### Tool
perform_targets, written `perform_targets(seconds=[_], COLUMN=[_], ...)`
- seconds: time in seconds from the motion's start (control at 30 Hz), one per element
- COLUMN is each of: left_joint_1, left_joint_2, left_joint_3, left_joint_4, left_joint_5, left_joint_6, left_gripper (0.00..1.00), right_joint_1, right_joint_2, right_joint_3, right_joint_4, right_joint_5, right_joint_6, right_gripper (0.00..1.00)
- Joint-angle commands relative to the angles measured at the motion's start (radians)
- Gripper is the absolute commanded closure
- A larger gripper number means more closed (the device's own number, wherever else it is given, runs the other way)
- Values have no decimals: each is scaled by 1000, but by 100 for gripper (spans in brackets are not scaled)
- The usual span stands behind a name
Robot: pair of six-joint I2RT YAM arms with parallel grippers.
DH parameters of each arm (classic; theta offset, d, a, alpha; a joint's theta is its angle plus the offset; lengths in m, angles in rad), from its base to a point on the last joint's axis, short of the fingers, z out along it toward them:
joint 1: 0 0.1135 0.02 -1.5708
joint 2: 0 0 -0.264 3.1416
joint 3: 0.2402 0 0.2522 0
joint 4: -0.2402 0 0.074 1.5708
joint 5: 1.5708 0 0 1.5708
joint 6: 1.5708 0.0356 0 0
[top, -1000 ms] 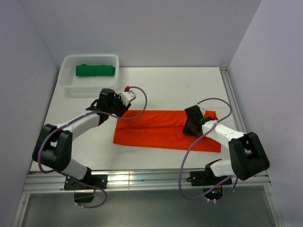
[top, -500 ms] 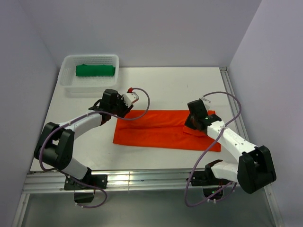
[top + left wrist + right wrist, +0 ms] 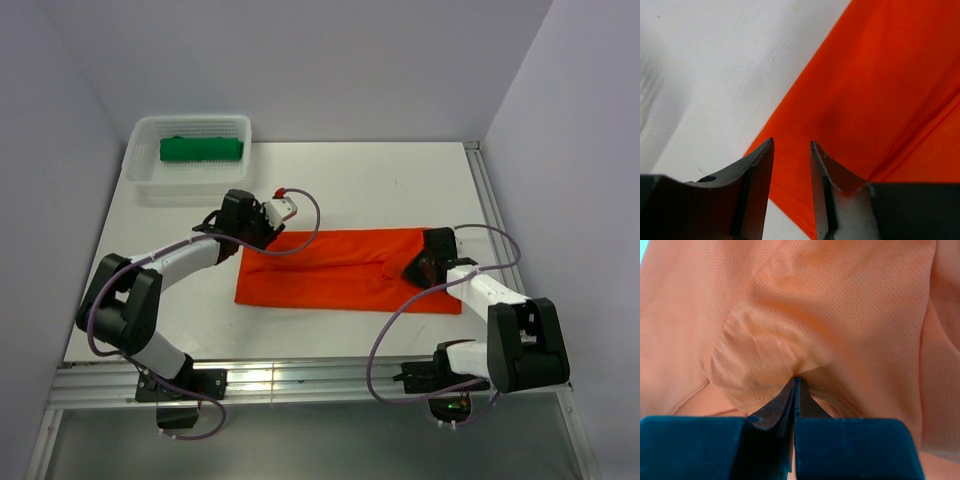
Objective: Roll the t-shirts
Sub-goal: Fold the tshirt
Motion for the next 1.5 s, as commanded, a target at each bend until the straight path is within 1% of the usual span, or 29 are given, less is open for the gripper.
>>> perform_targets(seconds=[0.0, 0.1, 0.13, 0.2, 0.23, 0.33, 0.5, 0.77, 0.87, 0.9, 0.97, 1.03, 1.07, 1.2, 1.33, 1.4, 1.47], left_joint_1=[-17, -19, -19, -19, -17, -19, -17, -19, -19, -19, -19, -19, -17, -19, -17, -17, -19], left_joint_2=[43, 72, 79, 95, 100, 123, 172, 235, 255, 257, 261, 264, 266, 263, 229, 220, 207], left_joint_3=[42, 58, 65, 70, 73, 87, 127, 142, 151, 151, 151, 154, 154, 129, 99, 90, 82], left_joint_4=[-21, -36, -48, -48, -48, -41, -65, -70, -77, -76, -77, -82, -87, -80, -87, -102, -111], left_joint_5=[-29, -60, -64, -77, -89, -106, -155, -219, -232, -232, -232, -232, -261, -265, -256, -250, -275], left_joint_6=[0, -8, -8, -12, -18, -43, -57, -72, -80, -80, -81, -83, -83, -81, -86, -91, -104], left_gripper=[60, 59, 59, 59, 59, 60, 61, 61, 62, 61, 61, 61, 61, 62, 62, 61, 62], right_joint_1=[-2, 0, 0, 3, 5, 31, 107, 109, 110, 110, 130, 141, 143, 140, 127, 118, 100], right_joint_2=[35, -51, -90, -146, -164, -218, -215, -210, -160, -119, -83, -45, -36, 27, 112, 178, 248], right_joint_3=[10, 47, 78, 105, 118, 115, 80, 29, 62, 73, 96, 90, 86, 99, 187, 228, 296], right_joint_4=[26, -50, -114, -171, -217, -270, -311, -316, -336, -345, -368, -344, -333, -295, -287, -287, -288], right_joint_5=[-42, 19, 59, 102, 110, 117, 134, 163, 176, 185, 206, 197, 190, 193, 206, 208, 216], right_joint_6=[2, -19, -29, -53, -59, -56, 11, 65, 72, 78, 98, 105, 109, 109, 73, 56, 25], right_gripper=[100, 100, 100, 100, 100, 100, 100, 100, 100, 100, 100, 100, 100, 100, 100, 100, 100])
